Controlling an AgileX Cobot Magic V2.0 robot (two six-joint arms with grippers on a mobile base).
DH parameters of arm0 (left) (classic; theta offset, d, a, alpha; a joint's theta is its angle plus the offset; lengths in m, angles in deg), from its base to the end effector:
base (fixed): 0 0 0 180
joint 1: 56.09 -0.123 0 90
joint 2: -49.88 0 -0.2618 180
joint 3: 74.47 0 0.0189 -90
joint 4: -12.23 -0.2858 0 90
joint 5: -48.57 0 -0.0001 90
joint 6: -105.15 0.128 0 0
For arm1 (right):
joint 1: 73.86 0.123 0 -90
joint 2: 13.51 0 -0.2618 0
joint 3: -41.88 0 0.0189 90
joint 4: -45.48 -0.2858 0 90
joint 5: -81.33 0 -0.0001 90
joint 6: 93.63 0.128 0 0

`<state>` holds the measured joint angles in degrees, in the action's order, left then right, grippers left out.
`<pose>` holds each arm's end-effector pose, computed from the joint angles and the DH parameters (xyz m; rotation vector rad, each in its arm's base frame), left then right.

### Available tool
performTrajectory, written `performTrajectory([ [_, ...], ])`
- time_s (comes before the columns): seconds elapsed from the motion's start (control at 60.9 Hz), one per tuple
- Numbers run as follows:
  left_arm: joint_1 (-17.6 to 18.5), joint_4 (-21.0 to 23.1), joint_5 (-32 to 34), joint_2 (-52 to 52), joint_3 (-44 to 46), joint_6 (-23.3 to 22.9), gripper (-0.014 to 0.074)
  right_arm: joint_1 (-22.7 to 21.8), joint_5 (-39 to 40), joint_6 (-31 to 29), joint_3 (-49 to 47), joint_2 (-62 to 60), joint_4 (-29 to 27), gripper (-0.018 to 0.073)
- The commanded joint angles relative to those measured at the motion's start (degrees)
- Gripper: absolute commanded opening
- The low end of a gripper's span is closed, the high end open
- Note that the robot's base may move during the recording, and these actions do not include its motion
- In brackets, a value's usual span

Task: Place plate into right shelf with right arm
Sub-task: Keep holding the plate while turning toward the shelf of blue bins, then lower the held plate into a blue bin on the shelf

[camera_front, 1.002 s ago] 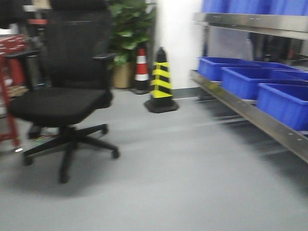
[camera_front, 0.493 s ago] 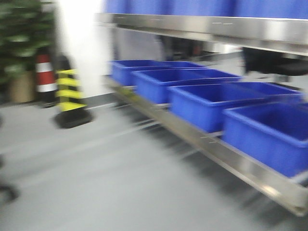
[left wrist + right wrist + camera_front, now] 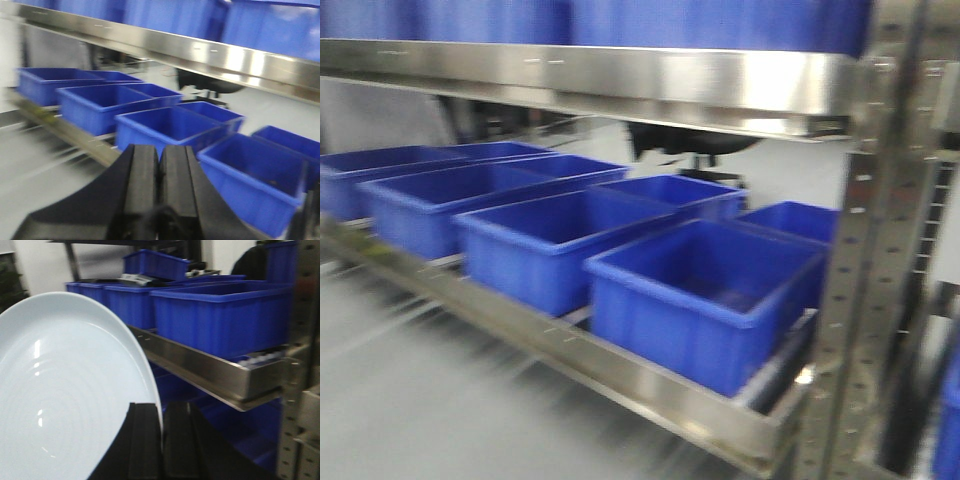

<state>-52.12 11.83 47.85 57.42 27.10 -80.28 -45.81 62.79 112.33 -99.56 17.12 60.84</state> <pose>0.1517 -0.0105 0.2036 -0.0141 1.5143 -0.1258 0.1485 0.0669 0.3819 -0.1557 1.5323 0.4846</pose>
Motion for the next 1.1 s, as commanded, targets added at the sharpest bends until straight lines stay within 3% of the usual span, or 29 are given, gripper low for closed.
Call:
performTrajectory([
  [0.0,-0.04,-0.01,5.09,-0.62,-0.4,-0.34,-0.0047,-0.03,5.68,-0.12,-1.73,0.39,1.1,0.0056],
  [1.085,-0.04,-0.01,5.09,-0.62,-0.4,-0.34,-0.0047,-0.03,5.68,-0.12,-1.73,0.39,1.1,0.0056],
])
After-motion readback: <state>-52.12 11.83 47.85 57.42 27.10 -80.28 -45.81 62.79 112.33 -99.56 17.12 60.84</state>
